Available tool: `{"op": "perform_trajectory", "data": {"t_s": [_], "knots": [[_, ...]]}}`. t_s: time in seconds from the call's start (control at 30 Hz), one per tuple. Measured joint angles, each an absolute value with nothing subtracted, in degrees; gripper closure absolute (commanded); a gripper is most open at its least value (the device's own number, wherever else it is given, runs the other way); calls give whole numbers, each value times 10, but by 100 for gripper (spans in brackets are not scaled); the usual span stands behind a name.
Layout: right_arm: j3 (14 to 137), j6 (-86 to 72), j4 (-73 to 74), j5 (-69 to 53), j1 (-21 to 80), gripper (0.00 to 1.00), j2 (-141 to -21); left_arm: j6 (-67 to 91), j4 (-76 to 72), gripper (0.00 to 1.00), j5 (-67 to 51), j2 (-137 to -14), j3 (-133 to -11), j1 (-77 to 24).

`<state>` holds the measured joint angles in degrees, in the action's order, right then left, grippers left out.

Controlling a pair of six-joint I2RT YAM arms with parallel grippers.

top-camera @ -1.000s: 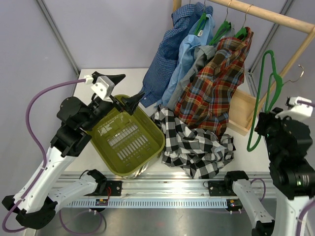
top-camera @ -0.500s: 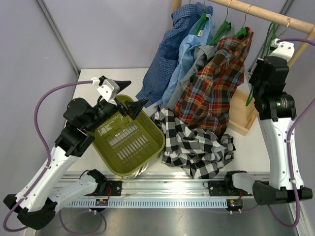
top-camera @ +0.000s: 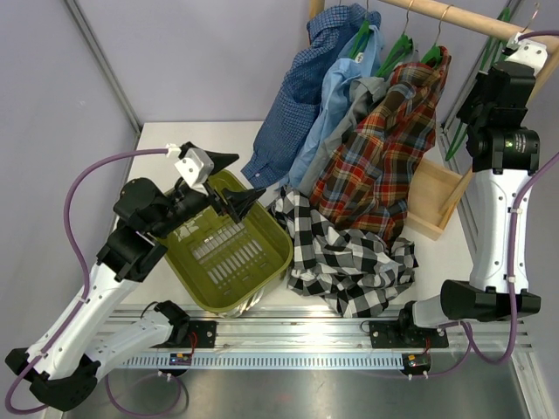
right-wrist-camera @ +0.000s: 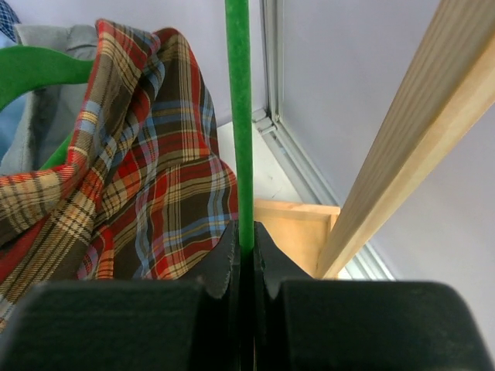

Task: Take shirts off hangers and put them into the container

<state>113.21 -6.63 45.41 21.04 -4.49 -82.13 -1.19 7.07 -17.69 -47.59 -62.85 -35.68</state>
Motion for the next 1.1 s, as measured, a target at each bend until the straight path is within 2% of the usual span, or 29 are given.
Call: {"op": "perform_trajectory", "data": {"t_s": [0.6, 0.67, 0.73, 0.77, 0.83, 0.87, 0.97, 1.1], "knots": [[1105, -116, 496, 155, -81, 97, -827, -10, 129, 1, -281, -462, -609, -357], [1105, -117, 496, 149, -83, 93, -827, -10, 134, 1, -286, -462, -608, -357], [1104, -119, 496, 139, -84, 84, -827, -10, 138, 1, -291, -462, -605, -357], [1103, -119, 495, 137, -84, 67, -826, -10, 138, 1, -294, -462, -604, -357], [1092, -120, 494, 122, -86, 46, -823, -10, 142, 1, -298, -462, -603, -357], [1082, -115, 490, 112, -86, 27, -819, -10, 143, 1, -299, -463, -603, -359], [1039, -88, 477, 68, -88, 1, -794, -18, 154, 1, -294, -474, -604, -383], [971, -22, 449, -11, -88, 1, -720, -51, 186, 1, -260, -522, -624, -460]]}}
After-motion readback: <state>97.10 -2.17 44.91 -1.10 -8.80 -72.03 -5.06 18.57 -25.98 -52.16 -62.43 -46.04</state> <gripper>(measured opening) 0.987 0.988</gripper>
